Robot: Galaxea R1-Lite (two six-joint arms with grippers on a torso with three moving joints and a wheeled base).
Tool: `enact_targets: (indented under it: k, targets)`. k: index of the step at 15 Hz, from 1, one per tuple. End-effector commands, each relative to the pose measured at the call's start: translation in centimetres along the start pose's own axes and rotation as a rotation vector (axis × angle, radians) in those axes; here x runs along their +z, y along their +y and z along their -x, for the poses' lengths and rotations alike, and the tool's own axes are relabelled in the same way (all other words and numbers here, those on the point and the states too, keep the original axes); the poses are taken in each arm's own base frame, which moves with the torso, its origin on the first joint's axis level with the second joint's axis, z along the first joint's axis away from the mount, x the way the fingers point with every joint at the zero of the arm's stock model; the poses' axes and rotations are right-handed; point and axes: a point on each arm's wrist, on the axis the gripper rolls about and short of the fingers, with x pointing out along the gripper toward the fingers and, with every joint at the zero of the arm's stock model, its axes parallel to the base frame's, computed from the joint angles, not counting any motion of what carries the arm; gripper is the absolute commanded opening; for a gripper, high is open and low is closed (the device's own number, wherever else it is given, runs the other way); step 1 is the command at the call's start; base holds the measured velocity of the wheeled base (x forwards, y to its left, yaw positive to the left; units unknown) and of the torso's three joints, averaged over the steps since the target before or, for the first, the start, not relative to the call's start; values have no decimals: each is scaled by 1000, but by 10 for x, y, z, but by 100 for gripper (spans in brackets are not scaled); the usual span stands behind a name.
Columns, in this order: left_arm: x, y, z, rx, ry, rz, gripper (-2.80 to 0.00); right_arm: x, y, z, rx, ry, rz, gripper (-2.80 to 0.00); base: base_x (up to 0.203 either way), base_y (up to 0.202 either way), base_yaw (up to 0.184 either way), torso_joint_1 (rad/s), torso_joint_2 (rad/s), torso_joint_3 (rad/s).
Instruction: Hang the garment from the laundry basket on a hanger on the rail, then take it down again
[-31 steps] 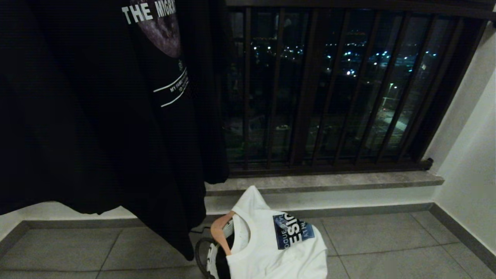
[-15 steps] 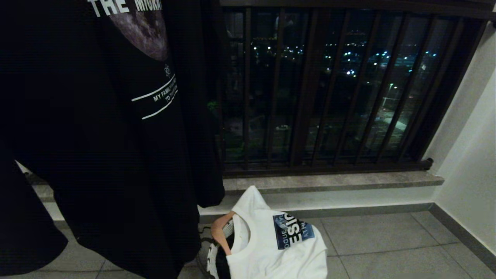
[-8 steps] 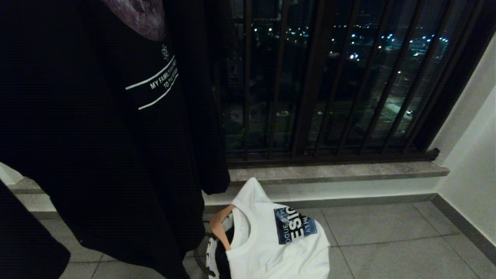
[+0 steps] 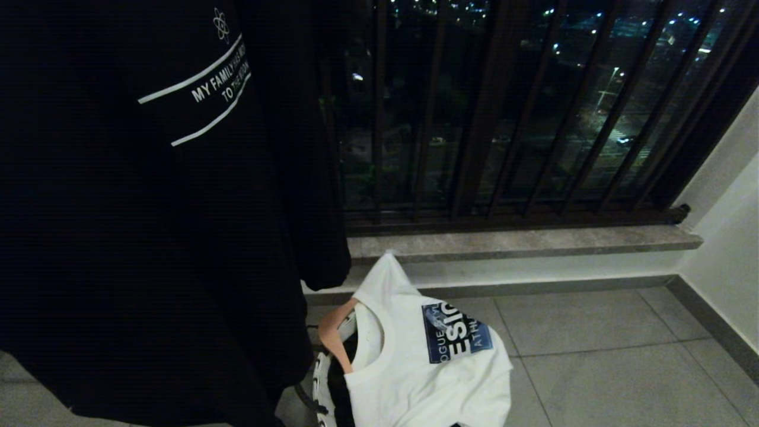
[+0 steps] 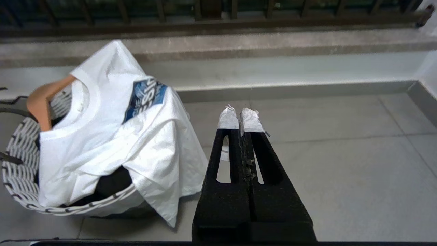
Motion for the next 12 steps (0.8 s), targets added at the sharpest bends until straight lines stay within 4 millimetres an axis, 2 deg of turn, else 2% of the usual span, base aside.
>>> enact_targets:
  k: [1,12]
  targets:
    - [0,0,0,0,1,0,-280,0,0,0,0,0,0,-280,0,0,0,2,2,-203]
    - [0,0,0,0,1,0,-280,0,0,0,0,0,0,-280,0,0,0,4,2,-199]
